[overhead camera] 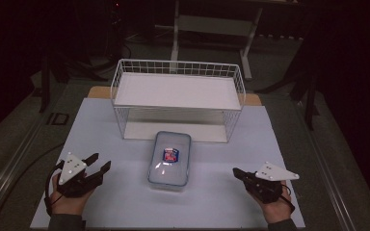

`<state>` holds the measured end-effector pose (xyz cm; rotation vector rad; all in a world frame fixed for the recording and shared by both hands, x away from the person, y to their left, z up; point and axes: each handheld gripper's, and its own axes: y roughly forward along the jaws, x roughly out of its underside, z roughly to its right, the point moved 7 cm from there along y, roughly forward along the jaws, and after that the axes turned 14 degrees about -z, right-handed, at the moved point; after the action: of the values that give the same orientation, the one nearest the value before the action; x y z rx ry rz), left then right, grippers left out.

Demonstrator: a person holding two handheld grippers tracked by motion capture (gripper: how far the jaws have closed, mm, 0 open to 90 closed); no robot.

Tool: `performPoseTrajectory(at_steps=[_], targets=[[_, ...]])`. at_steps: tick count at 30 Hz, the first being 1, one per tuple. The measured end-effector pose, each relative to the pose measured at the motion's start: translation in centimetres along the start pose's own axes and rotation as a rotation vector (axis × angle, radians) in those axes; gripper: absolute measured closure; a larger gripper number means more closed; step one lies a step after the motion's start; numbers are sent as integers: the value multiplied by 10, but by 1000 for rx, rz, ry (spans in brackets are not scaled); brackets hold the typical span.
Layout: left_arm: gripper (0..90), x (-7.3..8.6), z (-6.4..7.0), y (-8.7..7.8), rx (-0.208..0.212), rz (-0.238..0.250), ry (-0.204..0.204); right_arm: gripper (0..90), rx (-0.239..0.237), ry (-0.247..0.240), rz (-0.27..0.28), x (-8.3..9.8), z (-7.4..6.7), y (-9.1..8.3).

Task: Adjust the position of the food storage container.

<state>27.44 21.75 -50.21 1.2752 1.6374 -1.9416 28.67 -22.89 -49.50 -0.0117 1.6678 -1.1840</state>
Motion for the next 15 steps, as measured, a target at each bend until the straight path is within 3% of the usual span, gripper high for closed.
performPoseTrajectory(at_steps=[4,15], targets=[[482,0,0,1,-6,-1,7,899,-21,-61,-30,-5,-16,14],[484,0,-1,0,-17,3,8,899,-94,-144,-40,-28,-52,43]])
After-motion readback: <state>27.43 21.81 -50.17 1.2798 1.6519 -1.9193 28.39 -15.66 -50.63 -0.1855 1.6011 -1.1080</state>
